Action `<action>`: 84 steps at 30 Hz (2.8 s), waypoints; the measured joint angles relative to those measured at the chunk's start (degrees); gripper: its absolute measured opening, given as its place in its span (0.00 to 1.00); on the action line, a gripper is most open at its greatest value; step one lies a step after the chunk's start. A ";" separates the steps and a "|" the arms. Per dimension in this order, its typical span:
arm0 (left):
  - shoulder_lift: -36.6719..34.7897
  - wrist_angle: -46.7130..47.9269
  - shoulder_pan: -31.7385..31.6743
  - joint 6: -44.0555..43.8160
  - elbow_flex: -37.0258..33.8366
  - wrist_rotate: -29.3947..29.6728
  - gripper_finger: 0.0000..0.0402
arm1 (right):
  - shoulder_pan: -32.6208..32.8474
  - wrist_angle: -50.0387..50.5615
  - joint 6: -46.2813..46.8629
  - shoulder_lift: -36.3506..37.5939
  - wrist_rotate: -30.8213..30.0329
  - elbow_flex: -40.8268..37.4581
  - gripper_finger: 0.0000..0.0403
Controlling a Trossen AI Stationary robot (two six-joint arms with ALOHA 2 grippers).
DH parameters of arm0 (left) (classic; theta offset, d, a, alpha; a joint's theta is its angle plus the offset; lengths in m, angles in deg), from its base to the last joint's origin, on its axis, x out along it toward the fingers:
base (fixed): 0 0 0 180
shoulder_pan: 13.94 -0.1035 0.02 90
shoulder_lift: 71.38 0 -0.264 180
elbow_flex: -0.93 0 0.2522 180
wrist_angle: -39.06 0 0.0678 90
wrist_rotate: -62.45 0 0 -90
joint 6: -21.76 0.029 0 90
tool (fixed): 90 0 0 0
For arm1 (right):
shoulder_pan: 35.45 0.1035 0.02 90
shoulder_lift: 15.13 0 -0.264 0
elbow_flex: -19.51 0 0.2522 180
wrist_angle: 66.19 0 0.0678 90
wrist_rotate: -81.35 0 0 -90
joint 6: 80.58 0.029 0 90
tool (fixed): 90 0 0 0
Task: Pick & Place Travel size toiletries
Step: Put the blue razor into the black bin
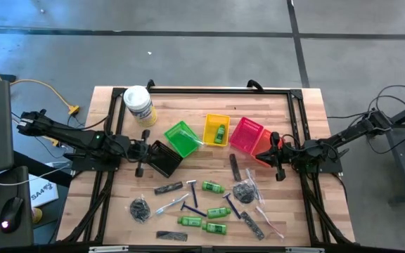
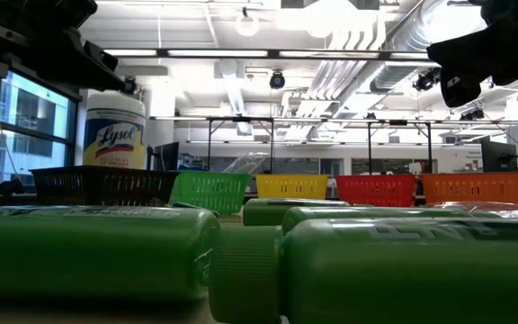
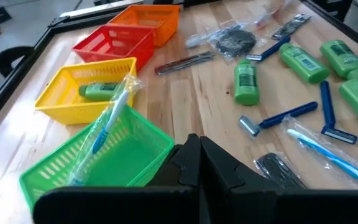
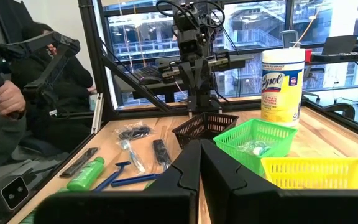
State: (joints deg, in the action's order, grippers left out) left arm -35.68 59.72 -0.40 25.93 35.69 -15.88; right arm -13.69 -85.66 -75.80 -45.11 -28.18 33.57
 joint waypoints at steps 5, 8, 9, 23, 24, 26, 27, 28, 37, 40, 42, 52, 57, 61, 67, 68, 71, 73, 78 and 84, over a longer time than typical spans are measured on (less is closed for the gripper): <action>0.02 0.06 0.00 0.08 0.00 -0.66 0.00 | -0.01 0.00 0.03 0.00 0.00 0.01 0.01; 0.02 0.04 0.00 0.08 0.00 -0.66 0.00 | -0.01 0.02 0.06 -0.04 0.00 0.01 0.01; 0.02 0.02 0.00 0.06 0.00 -0.66 0.00 | -0.01 0.02 0.39 -0.21 0.00 0.02 0.01; 0.02 0.04 0.00 -1.88 0.00 -0.77 0.00 | 0.68 21.22 13.11 -16.27 -0.02 16.09 0.01; 0.02 0.04 0.00 -1.88 0.00 -0.77 0.00 | 1.23 24.94 15.22 -18.94 -0.15 18.73 0.01; 0.02 0.07 0.00 -1.90 0.00 -0.77 0.00 | 2.72 31.17 18.29 -24.95 -0.09 24.38 0.01; 0.02 0.11 0.00 -1.91 0.00 -0.77 0.00 | 3.50 33.97 19.46 -28.03 -0.10 27.32 0.01; 0.02 0.15 0.00 -1.91 0.00 -0.77 0.00 | 4.23 36.37 20.57 -31.01 -0.13 30.07 0.01; 0.02 0.32 0.00 -2.30 0.00 -0.76 0.00 | 6.91 44.23 25.17 -50.57 4.19 47.25 0.01; 0.03 0.92 0.00 -3.16 0.00 -0.75 0.00 | 7.72 49.32 30.26 -56.05 6.55 51.88 0.01; 0.04 1.03 0.00 -3.16 0.00 -0.75 0.00 | 8.68 54.16 33.56 -59.84 7.27 54.73 0.01; 0.02 0.59 0.00 -3.15 0.02 -0.75 0.00 | 13.63 60.02 41.83 -73.02 14.81 64.69 0.03; 0.02 0.62 0.00 -3.39 0.01 -0.75 0.00 | 14.23 59.89 42.16 -75.60 11.34 66.29 0.20; 0.04 0.66 0.00 -3.39 0.02 -0.75 0.00 | 14.12 60.39 44.06 -76.50 10.87 66.29 0.38; 0.02 0.76 -0.01 -3.41 0.02 -0.75 0.00 | 13.84 61.00 45.22 -76.52 10.22 66.29 0.56; 0.02 0.81 0.00 -3.41 0.02 -0.75 0.00 | 13.84 61.01 45.20 -76.52 10.14 66.29 0.57; 0.02 0.98 -0.02 -3.47 0.02 -0.75 0.00 | 13.86 60.41 45.20 -78.04 10.36 66.40 0.58; 0.02 1.00 0.00 -3.91 0.02 -0.75 0.00 | 13.88 60.67 45.12 -80.06 11.21 66.39 0.58; 0.04 0.92 -0.02 -4.06 0.02 -1.62 0.00 | 13.78 59.89 44.91 -81.58 11.28 66.62 0.54; 0.04 0.96 -0.02 -4.18 0.02 -2.06 0.00 | 13.81 60.06 43.60 -81.40 9.08 66.44 0.43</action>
State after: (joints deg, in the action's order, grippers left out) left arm -35.64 60.68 -0.43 21.74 35.71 -17.94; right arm 0.12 -25.60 -32.20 -126.50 -19.11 100.01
